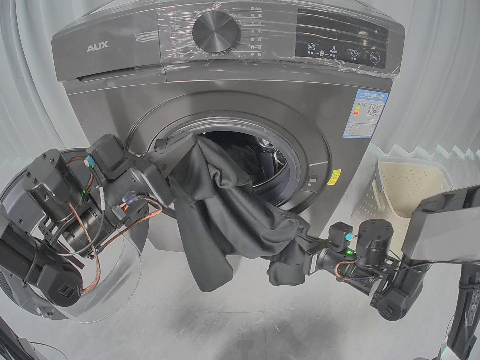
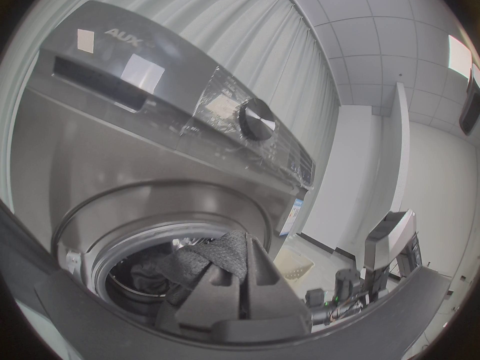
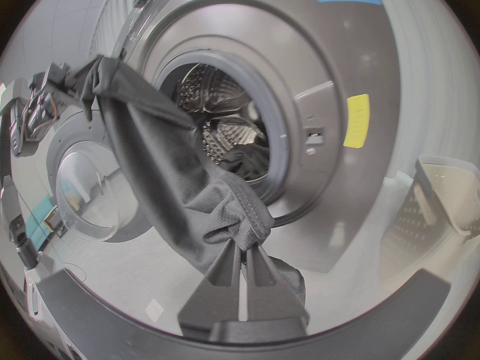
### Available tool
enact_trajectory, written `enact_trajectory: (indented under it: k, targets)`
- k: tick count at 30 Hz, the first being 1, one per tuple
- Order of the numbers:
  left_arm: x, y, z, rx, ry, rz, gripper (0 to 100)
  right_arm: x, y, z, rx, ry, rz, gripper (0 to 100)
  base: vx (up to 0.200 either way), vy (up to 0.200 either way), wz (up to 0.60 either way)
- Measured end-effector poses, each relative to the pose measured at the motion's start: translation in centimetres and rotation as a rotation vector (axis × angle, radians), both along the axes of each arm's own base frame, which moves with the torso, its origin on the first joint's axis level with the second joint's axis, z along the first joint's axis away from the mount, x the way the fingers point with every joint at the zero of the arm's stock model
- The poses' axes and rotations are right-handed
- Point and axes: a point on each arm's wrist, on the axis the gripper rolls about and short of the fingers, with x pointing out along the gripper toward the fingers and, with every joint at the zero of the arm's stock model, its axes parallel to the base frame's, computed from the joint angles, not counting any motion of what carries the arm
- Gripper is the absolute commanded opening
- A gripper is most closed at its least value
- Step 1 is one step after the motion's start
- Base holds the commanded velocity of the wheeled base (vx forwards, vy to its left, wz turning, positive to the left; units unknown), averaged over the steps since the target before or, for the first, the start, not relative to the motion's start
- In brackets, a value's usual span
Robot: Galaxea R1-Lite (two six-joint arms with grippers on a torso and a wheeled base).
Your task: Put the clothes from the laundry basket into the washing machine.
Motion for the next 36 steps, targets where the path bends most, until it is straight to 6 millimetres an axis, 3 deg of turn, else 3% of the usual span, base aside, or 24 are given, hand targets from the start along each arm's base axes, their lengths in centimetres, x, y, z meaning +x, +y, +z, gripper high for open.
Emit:
enact_trajectory:
  k: [4,9,16,23,36]
  targets:
    - [-0.5,0.7,-1.3,0.021,0.056,0.013,0,0.1,-2.4,0.9,-0.013,-0.009,-0.066,0,0.0,0.0,0.0]
    - [-1.6,1.4,-3.0,0.045,0.116,0.011,0,0.4,-3.6,1.7,-0.008,-0.032,-0.106,0,0.0,0.0,0.0]
    - [-3.6,2.2,-6.1,0.109,0.224,-0.021,0,0.9,-3.4,3.7,0.036,-0.104,-0.113,0,0.0,0.0,0.0]
    - [-3.7,2.3,-8.7,0.167,0.328,-0.02,0,0.7,-2.9,5.6,0.074,-0.161,-0.114,0,0.0,0.0,0.0]
    - [-3.9,2.2,-10.6,0.206,0.408,-0.028,0,0.4,-2.2,7.3,0.111,-0.219,-0.112,0,0.0,0.0,0.0]
